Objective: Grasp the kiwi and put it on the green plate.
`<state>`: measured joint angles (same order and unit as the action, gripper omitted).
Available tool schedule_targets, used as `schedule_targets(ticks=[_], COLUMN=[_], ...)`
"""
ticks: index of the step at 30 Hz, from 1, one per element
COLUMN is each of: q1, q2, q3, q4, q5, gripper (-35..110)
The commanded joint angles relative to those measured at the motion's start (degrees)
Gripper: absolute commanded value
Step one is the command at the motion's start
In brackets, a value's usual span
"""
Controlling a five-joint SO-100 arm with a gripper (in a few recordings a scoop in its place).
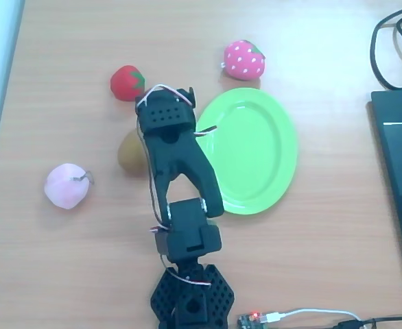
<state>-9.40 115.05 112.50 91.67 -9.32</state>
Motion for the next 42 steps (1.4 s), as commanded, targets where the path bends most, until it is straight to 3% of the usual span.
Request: schedule_targets(ticks=[1,9,13,20,42], q1=[-1.6,-2.3,-3.7,-2.6,-2.1], q2=[0.1,-4.9,-6.9,-16.9,-32.3], q3=[-2.8,-5.9,-9.2,-17.5,-26.0], q4=[0.5,1.8,2.4,6.9,8.6], q5=[-1.8,-4.0,-4.4,-6.5,-22.9], gripper=[72,72,57,68,69])
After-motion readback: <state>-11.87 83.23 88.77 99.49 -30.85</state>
